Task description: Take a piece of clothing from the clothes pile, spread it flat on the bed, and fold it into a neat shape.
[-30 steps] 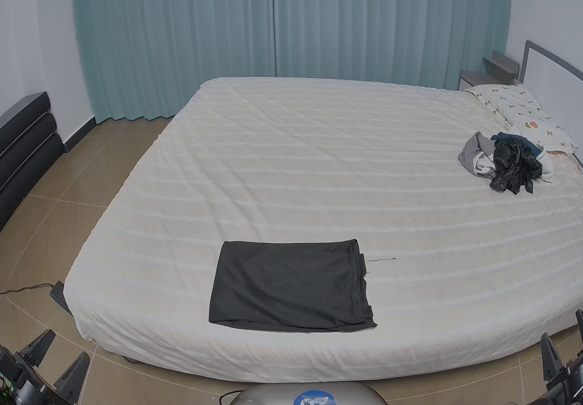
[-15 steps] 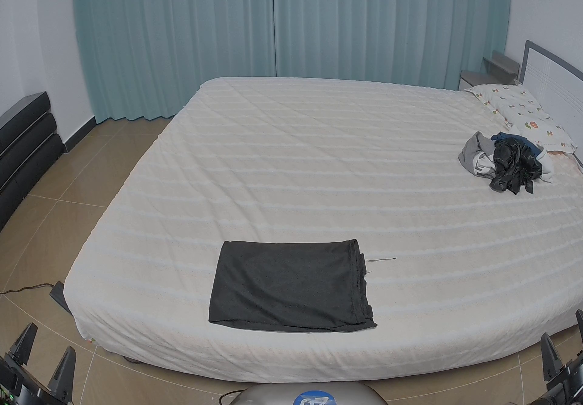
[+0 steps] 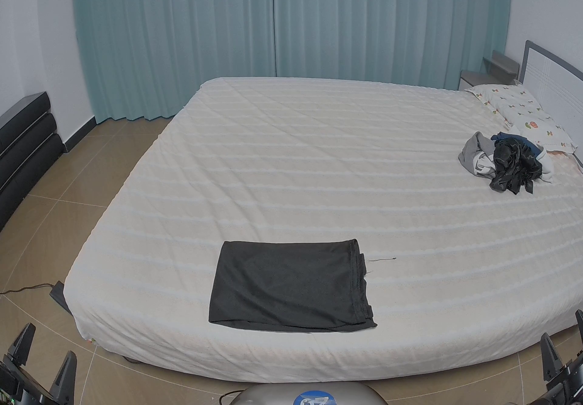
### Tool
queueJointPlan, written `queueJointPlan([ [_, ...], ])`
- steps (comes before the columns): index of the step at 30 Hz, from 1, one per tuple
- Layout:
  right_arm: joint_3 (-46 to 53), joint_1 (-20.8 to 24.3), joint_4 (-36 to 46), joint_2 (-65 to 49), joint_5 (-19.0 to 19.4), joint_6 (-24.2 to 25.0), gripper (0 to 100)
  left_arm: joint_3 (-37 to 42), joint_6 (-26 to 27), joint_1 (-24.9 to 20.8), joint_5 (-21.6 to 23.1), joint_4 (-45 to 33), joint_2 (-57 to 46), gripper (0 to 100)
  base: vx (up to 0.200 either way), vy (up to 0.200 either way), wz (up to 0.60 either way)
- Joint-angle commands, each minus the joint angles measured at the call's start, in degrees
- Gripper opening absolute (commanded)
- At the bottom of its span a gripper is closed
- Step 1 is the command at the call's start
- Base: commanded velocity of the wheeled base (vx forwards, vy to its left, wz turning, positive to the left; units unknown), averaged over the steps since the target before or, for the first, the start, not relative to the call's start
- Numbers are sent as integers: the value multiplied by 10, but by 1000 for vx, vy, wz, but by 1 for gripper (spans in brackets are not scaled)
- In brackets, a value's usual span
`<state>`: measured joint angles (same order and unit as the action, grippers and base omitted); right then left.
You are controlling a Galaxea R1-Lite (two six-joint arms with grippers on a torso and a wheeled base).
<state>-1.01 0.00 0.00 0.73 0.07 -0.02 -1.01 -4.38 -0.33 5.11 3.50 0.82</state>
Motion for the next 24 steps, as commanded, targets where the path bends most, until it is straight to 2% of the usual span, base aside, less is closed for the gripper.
queueJointPlan([
  [1,10,0,0,-6,0,-1,100,9,9,1,-45,-1,-8,100,0,0,0],
  [3,10,0,0,-6,0,-2,100,10,23,1,-66,-15,-8,100,0,0,0],
  [5,10,0,0,-6,0,-2,100,7,36,1,-55,-46,-8,100,0,0,0],
  [8,10,0,0,-6,0,-1,100,9,54,0,-36,-36,-8,100,0,0,0],
  [24,10,2,-1,-6,0,-1,100,9,52,1,-37,-37,-8,100,0,0,0],
])
